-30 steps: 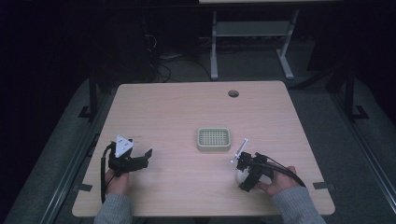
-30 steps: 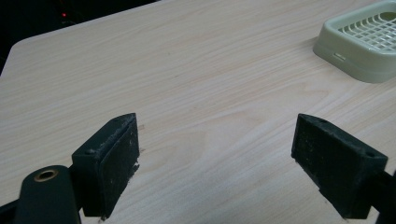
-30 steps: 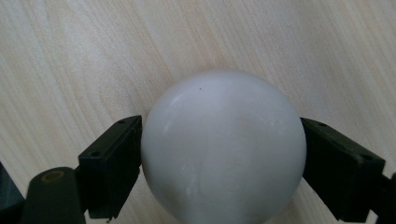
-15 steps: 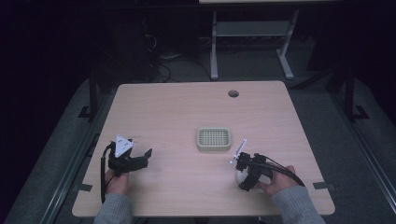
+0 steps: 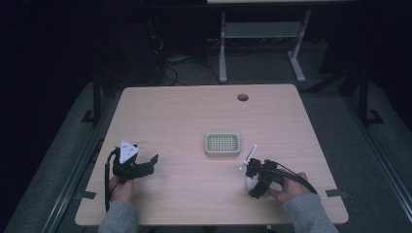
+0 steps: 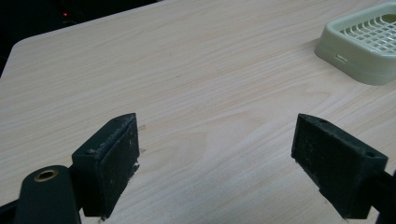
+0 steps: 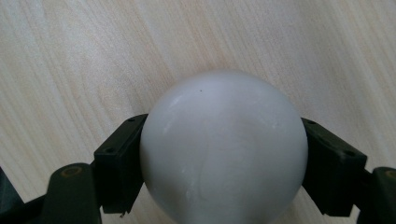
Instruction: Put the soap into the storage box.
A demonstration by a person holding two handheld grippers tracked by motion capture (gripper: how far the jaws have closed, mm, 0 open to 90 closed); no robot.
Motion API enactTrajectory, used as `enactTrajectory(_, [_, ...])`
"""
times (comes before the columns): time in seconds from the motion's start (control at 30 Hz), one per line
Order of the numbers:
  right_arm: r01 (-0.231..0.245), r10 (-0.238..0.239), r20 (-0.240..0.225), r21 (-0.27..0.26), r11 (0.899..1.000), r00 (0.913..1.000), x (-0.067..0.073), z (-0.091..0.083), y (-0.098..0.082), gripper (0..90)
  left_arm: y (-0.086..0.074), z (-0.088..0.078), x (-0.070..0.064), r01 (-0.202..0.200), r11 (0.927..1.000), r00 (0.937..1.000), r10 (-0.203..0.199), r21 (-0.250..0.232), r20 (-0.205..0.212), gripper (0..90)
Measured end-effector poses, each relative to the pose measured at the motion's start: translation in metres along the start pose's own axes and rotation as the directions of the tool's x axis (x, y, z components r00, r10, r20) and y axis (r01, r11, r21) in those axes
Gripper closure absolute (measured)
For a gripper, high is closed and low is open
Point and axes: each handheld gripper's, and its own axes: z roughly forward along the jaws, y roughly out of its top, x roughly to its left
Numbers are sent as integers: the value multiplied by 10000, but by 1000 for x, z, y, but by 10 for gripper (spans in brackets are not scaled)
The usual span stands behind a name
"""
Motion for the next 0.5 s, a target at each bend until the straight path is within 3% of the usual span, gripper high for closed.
enactTrajectory(0.33, [42, -42, -23, -13, 10000, 10000, -1, 0, 0, 235, 0, 0, 0, -15, 10000, 10000, 15, -14, -32, 148])
enactTrajectory(0.5, [-70, 66, -299, -130, 9999, 9995, -2, -3, -1, 236, 0, 0, 1, -21, 10000, 10000, 20, -80, -34, 148])
